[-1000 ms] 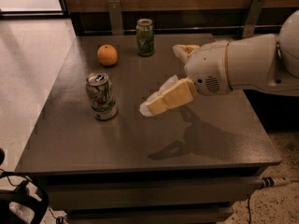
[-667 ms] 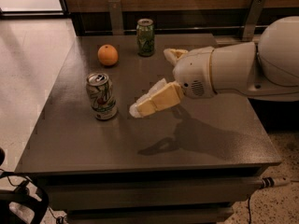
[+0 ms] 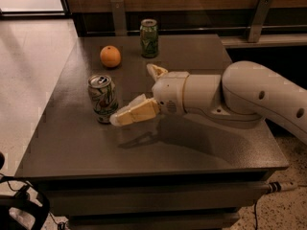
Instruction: Knock 7up can over
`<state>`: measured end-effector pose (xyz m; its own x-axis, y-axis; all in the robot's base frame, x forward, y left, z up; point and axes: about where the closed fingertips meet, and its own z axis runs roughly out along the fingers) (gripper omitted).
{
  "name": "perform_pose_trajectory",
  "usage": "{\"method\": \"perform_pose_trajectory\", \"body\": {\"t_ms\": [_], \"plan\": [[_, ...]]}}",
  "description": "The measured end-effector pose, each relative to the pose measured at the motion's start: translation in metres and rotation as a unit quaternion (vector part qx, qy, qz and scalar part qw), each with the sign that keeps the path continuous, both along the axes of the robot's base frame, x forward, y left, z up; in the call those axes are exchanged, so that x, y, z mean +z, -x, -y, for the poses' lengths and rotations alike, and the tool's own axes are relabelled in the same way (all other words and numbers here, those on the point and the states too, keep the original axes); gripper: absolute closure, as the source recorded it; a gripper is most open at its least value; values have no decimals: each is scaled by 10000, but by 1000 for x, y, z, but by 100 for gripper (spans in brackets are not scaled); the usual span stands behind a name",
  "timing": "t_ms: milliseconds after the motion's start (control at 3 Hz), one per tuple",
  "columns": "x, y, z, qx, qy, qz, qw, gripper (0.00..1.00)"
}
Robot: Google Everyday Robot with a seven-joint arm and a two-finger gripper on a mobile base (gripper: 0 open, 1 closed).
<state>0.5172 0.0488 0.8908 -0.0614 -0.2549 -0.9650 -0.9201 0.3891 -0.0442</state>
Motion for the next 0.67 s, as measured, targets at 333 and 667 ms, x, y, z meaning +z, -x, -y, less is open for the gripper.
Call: {"method": "perform_pose_trajectory", "body": {"t_ms": [333,667], "plan": [[-6,-14,-20,-36,-565,209,9982,0],[-7,-23,-38,37,-923,376,9950,0]]}}
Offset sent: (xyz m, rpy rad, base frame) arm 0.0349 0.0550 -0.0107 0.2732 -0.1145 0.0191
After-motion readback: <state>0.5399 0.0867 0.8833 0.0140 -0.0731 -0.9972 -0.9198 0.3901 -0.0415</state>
